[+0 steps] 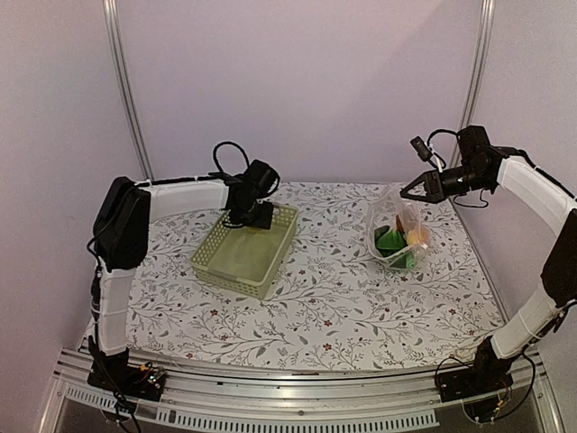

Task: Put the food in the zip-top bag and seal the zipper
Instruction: Pick up the fake fruit from the bin, then place the fake fruit in the zipper food storage bag.

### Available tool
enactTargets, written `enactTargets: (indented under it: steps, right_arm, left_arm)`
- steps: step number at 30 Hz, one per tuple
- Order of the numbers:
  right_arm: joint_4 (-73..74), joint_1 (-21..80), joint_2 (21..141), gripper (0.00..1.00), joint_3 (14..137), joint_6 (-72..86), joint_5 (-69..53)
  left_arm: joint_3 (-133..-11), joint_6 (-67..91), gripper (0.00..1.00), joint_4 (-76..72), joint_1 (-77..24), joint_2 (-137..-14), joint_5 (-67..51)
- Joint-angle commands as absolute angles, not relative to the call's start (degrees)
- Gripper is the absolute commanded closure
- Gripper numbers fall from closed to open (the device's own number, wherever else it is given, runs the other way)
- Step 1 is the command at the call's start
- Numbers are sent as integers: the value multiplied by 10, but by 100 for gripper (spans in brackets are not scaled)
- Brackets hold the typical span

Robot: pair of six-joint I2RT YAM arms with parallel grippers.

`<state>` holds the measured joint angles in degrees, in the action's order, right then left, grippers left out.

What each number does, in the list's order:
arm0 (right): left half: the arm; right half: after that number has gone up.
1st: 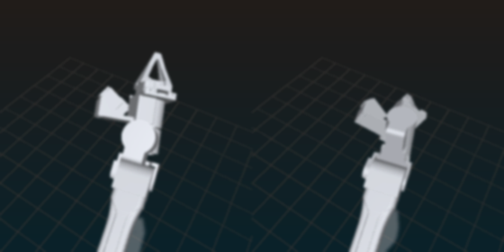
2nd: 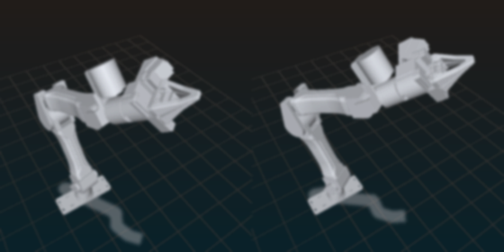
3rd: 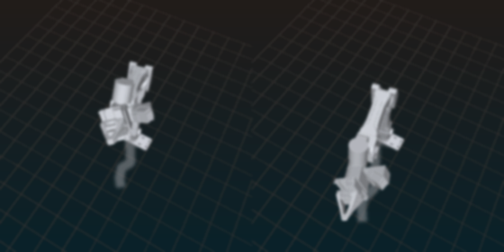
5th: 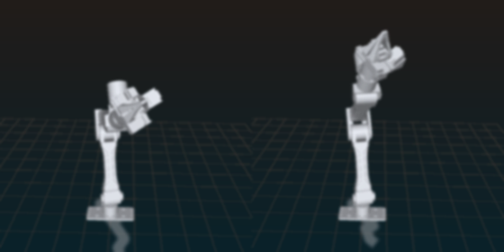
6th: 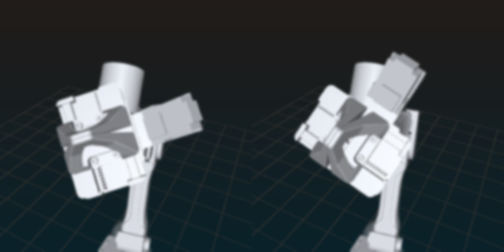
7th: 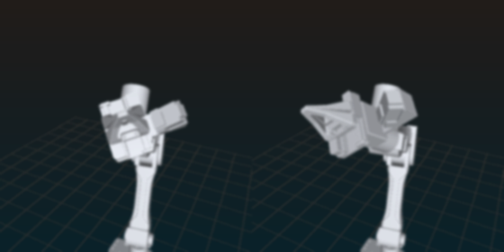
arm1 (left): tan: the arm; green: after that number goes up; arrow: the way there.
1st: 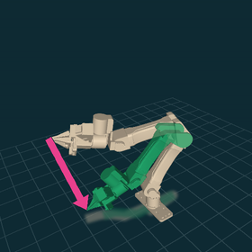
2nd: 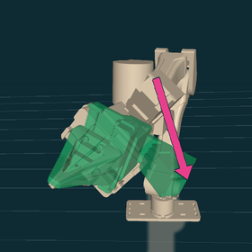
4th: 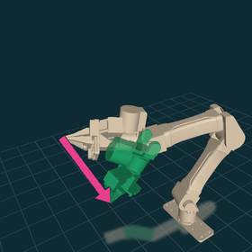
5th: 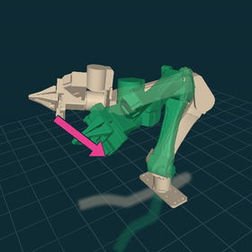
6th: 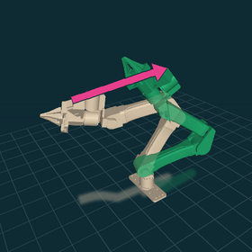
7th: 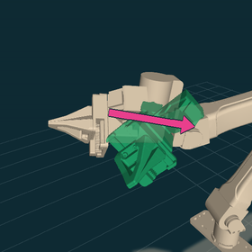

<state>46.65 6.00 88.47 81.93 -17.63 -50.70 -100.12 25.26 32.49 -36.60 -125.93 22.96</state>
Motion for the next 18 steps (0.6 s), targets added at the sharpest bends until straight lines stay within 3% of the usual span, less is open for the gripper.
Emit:
enactTargets:
  steps: [1, 18]
  right_arm:
    - [461, 64, 883, 100, 815, -179, -501]
    - [464, 64, 892, 100, 821, -176, -495]
  left_arm:
    - [-994, 243, 38, 344, -418, -1191, 238]
    - [-1073, 197, 40, 276, -642, -1135, 201]
